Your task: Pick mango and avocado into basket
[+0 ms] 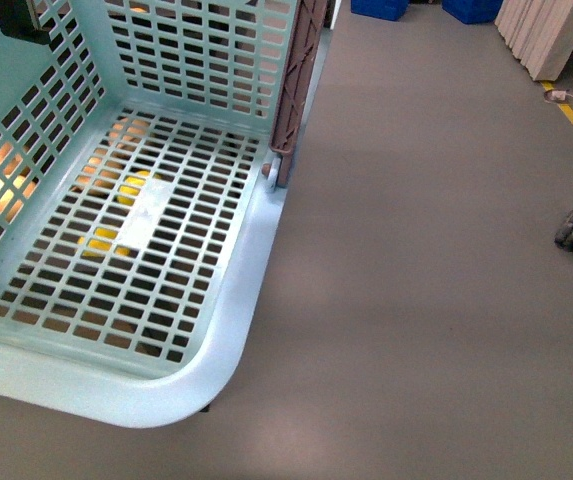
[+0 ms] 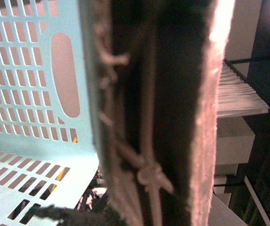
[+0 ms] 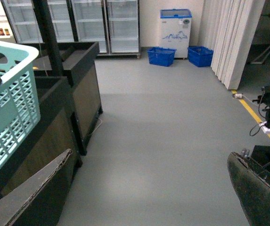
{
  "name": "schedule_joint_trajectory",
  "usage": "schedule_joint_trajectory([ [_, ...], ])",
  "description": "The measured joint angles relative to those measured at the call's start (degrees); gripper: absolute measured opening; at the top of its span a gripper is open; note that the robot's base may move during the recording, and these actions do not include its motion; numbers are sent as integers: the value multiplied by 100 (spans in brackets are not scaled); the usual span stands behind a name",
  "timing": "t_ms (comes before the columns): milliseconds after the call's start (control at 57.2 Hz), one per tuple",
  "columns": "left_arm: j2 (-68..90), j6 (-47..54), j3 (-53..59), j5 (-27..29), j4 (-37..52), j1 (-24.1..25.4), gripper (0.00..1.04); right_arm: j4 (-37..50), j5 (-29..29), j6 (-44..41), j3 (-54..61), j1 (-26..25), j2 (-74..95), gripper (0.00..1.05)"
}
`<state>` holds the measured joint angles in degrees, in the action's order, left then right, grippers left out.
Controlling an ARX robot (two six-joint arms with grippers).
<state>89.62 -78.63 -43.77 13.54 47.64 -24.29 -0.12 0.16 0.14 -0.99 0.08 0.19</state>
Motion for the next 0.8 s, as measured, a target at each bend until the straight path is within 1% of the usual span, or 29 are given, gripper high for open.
schedule_joint_trajectory([
  [803,-2,20,0,13,-2,39,14,2,-13,2,0,0,-4,96],
])
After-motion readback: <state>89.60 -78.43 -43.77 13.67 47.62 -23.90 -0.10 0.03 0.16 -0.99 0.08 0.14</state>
